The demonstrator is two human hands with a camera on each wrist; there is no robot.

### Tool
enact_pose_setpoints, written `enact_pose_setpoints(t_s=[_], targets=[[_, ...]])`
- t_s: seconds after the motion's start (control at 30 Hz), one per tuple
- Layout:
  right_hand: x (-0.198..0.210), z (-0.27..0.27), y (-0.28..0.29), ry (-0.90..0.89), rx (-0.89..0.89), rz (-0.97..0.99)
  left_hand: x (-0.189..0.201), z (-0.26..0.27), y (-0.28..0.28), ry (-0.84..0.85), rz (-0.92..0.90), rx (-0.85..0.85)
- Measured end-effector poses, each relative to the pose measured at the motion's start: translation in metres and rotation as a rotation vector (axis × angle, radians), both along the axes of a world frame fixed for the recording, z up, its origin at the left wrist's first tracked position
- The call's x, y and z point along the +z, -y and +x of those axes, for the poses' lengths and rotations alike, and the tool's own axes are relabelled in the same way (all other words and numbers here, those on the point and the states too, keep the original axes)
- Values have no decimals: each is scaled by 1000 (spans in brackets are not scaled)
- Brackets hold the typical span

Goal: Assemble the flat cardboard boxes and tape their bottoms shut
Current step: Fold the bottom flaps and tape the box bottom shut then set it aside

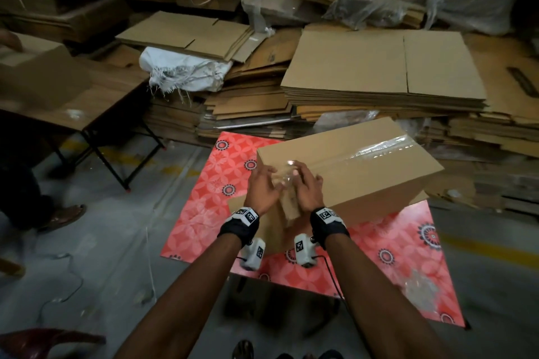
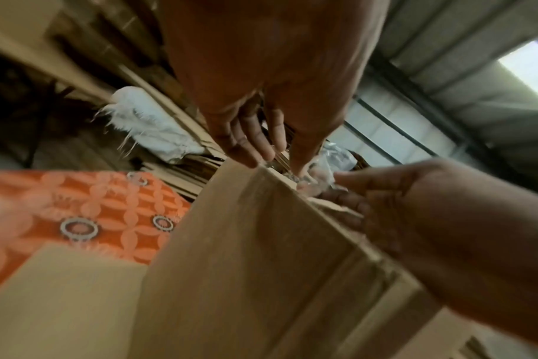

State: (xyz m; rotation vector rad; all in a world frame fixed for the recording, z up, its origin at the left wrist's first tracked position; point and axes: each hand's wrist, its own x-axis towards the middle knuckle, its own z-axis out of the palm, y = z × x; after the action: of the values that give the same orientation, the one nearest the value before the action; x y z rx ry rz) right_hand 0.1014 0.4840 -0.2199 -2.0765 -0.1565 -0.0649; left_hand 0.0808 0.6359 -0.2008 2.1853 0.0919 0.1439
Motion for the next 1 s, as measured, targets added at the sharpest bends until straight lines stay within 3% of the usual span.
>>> enact_pose_setpoints(t_s=[0.13, 0.27, 0.37, 0.43, 0.57, 0.7, 0.77, 0.9, 1.0], targets=[[4, 6, -3, -66, 5, -47, -7, -1, 1, -94, 97, -37], [12, 13, 1, 3, 62, -359, -7, 6, -1, -218, 4, 44], [20, 16, -2, 97, 94, -498, -52, 31, -16, -237, -68, 27], [28, 17, -5, 154, 72, -490, -67, 43, -28, -218, -99, 2], [34, 18, -4, 155, -14, -454, 11, 10, -34, -245, -71, 2], [39, 18, -10, 253, 3, -639, 25, 10, -51, -282, -12, -68], [35, 21, -13, 278, 101, -705, 30, 11, -53, -270, 79, -63], [20, 23, -2, 240, 307, -514, 36, 5, -46, -212, 385, -150], [13, 26, 13, 215, 406, -457, 35, 3, -33, -187, 493, -267]])
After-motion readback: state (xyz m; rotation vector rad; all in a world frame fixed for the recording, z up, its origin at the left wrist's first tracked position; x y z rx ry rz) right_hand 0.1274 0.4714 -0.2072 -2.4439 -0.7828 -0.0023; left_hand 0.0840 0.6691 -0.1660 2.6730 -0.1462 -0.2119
